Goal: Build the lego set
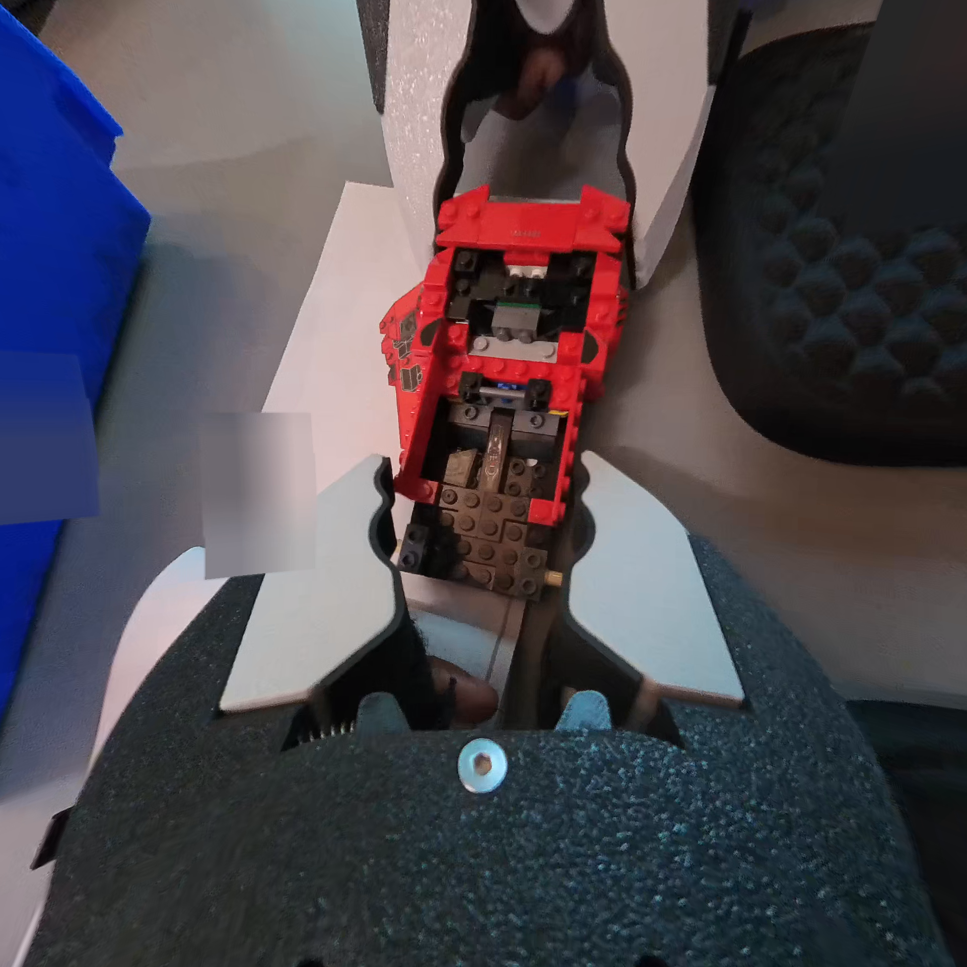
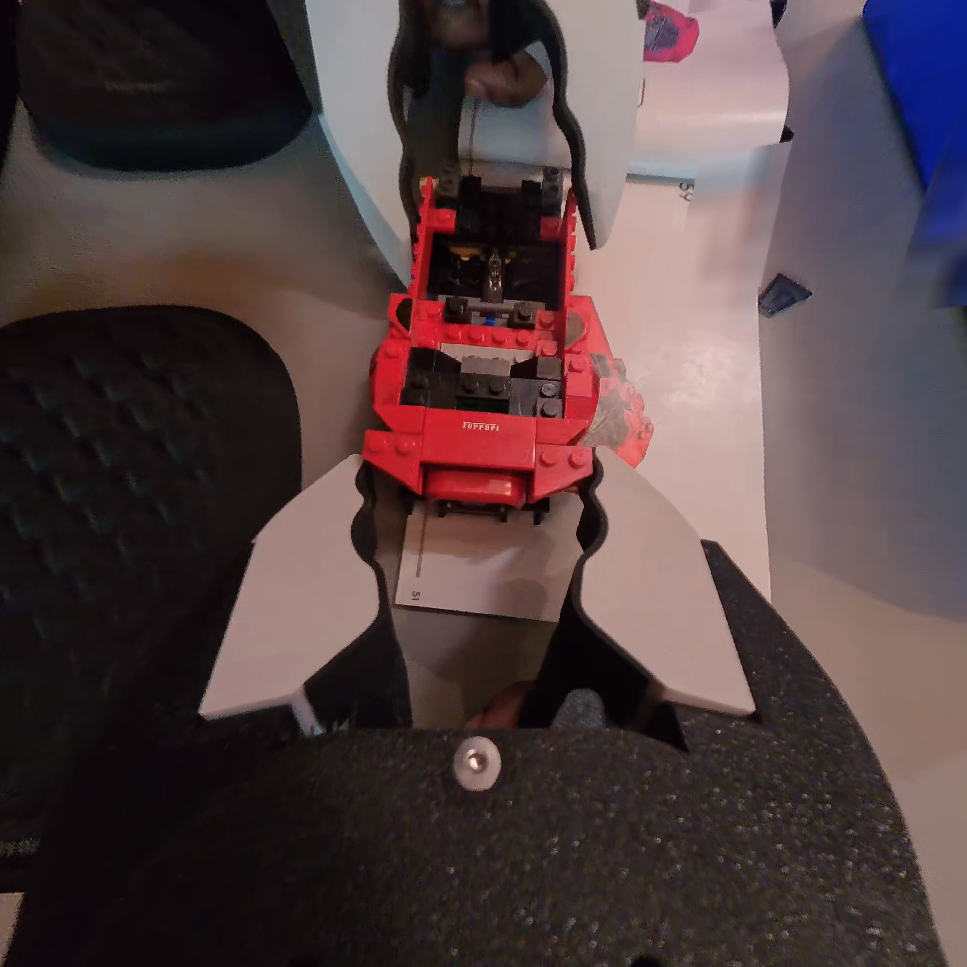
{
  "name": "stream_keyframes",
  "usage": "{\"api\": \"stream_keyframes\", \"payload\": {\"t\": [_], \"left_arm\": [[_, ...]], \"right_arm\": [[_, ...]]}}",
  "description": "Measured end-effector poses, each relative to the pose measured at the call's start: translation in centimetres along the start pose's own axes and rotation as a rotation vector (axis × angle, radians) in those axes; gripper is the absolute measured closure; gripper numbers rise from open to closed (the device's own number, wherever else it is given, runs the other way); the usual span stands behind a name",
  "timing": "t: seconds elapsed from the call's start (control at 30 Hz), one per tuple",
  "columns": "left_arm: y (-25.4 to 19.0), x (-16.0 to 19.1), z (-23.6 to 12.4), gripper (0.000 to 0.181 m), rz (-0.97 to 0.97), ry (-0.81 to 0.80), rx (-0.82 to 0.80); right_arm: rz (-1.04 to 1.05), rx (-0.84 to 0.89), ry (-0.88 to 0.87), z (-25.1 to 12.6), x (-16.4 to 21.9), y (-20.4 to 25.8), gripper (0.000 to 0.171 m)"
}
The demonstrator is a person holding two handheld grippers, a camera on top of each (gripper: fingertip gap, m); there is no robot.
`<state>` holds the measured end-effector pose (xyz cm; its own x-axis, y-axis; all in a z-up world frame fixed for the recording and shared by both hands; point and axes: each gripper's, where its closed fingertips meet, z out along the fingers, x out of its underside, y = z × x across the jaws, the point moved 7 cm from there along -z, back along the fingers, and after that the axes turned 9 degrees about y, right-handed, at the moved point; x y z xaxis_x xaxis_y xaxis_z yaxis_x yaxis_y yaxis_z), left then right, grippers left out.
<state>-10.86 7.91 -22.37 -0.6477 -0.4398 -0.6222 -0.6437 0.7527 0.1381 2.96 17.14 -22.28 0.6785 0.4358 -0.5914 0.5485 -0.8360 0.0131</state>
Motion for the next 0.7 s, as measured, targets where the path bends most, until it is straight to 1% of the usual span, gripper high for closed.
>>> {"api": "stream_keyframes", "payload": {"t": [0.2,0.7], "left_arm": [[0.1,0.2,-0.2,0.117,-0.034,-0.070,0.030],[0.1,0.0,-0.1,0.117,-0.020,-0.079,0.029]], "right_arm": [[0.000,0.018,-0.066,-1.1,-0.8,0.2,0.096],[-0.004,0.013,-0.103,-1.5,-0.6,0.2,0.096]]}}
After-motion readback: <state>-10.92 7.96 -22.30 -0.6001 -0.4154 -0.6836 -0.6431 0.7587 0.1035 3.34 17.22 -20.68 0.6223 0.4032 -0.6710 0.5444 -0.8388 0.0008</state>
